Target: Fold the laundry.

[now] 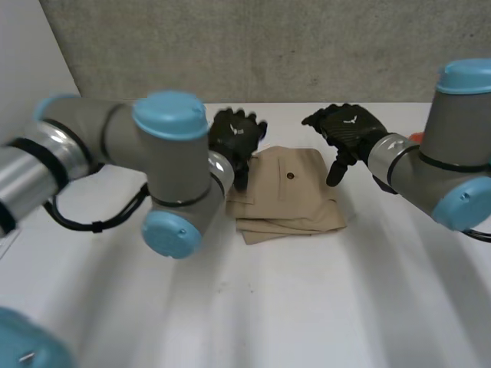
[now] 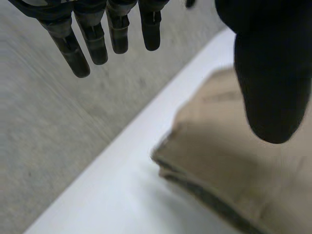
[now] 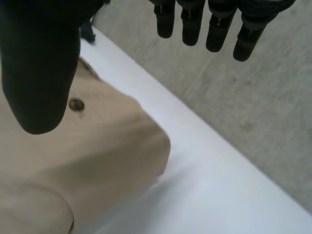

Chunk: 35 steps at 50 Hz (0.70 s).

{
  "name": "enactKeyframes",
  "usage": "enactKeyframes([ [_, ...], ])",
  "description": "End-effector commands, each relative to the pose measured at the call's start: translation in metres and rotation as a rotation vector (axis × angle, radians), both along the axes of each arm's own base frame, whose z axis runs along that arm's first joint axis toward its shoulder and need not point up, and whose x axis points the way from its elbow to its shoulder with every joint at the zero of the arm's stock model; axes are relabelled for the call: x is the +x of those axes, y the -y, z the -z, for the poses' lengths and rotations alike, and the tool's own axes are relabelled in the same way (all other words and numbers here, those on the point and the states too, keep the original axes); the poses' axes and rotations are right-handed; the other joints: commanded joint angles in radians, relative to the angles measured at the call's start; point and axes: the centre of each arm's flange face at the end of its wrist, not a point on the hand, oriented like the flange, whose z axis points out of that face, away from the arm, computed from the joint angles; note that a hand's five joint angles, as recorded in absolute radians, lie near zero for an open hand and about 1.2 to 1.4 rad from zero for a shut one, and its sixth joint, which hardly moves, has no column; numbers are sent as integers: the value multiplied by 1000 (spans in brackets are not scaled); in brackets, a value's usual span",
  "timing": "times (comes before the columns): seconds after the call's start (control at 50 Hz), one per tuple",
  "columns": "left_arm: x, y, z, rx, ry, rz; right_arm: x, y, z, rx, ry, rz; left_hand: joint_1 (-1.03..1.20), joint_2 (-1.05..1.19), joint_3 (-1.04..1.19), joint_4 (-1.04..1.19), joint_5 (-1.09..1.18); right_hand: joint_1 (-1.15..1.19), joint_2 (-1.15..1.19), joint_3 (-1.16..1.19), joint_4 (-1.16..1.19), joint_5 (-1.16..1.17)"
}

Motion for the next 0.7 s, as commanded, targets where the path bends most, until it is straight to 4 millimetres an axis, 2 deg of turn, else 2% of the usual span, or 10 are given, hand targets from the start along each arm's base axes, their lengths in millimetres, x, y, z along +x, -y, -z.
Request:
enactKeyframes([
  [0.02,20,-37,-58,60,-200,117,-12,-35,12,-96,35,-1,-31,-25,-29,-22,-23,-36,-27,-41,-80,-52],
  [0.1,31,-55,-65,113,-263,217,-11,-57,40,-106,32,-22,-28,-22,-26,-19,-20,-36,-27,-41,-80,-52],
  [0.16,39,-70,-62,159,-268,295,-3,-76,61,-134,12,-63,-28,-22,-26,-19,-20,-36,-27,-41,-80,-52],
  [0.24,46,-87,-59,196,-259,371,3,-89,81,-184,-24,-100,-22,-16,-20,-13,-14,-36,-27,-41,-80,-52],
  [0.32,48,-93,-57,199,-258,387,7,-83,106,-216,-62,-95,-20,-13,-17,-11,-11,-36,-27,-41,-80,-52],
  [0.42,48,-93,-55,200,-259,385,13,-70,117,-269,-91,-78,-20,-13,-17,-10,-11,-32,-23,-37,-75,-47],
  [0.5,50,-90,-54,202,-259,375,20,-57,127,-283,-110,-74,-20,-13,-17,-10,-11,109,118,104,65,93],
  [0.54,50,-88,-52,207,-258,371,22,-51,131,-291,-114,-72,-20,-13,-17,-11,-11,285,294,280,241,269],
  [0.7,50,-88,-50,211,-258,372,30,-36,128,-332,-95,-69,-17,-10,-14,-8,-8,682,691,677,638,666],
])
